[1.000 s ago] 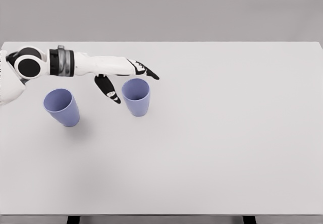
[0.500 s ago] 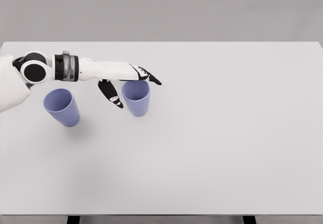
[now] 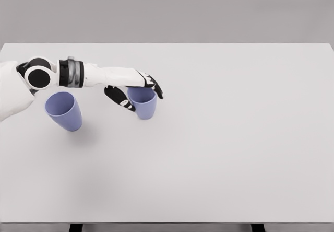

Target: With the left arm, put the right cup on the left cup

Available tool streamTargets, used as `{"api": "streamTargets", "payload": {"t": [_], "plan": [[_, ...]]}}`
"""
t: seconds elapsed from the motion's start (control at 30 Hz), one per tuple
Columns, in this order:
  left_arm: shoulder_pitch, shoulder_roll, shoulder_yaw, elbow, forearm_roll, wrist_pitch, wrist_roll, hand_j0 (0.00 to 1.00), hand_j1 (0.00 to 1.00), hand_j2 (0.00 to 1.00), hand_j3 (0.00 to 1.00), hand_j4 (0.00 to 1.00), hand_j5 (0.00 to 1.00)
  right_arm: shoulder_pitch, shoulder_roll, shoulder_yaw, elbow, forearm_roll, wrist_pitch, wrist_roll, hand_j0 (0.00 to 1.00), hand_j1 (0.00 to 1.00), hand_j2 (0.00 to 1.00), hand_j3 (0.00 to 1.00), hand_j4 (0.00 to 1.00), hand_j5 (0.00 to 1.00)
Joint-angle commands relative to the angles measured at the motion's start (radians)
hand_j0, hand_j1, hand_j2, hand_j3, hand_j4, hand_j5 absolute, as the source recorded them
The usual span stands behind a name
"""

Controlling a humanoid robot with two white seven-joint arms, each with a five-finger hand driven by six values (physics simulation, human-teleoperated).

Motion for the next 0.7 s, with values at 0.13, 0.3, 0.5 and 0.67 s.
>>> {"api": "streamTargets", "payload": {"t": [0.13, 0.3, 0.5, 0.67], "plan": [[0.003, 0.009, 0.031, -0.005, 0.000, 0.001, 0.001, 0.50, 0.50, 0.50, 0.50, 0.50, 0.50, 0.000, 0.000, 0.000, 0.000, 0.001, -0.001, 0.000, 1.00, 1.00, 1.00, 1.00, 1.00, 1.00], [-0.008, 0.030, 0.046, -0.050, 0.011, 0.001, -0.008, 0.50, 0.50, 0.50, 0.50, 0.50, 0.50, 0.000, 0.000, 0.000, 0.000, 0.001, -0.001, 0.000, 1.00, 1.00, 1.00, 1.00, 1.00, 1.00], [-0.058, 0.179, 0.043, -0.185, 0.129, 0.001, -0.029, 0.50, 0.50, 0.50, 0.50, 0.50, 0.50, 0.000, 0.000, 0.000, 0.000, 0.001, -0.001, 0.000, 1.00, 1.00, 1.00, 1.00, 1.00, 1.00], [-0.087, 0.260, 0.043, -0.251, 0.210, 0.001, -0.062, 0.50, 0.50, 0.50, 0.50, 0.50, 0.50, 0.000, 0.000, 0.000, 0.000, 0.001, -0.001, 0.000, 1.00, 1.00, 1.00, 1.00, 1.00, 1.00]]}}
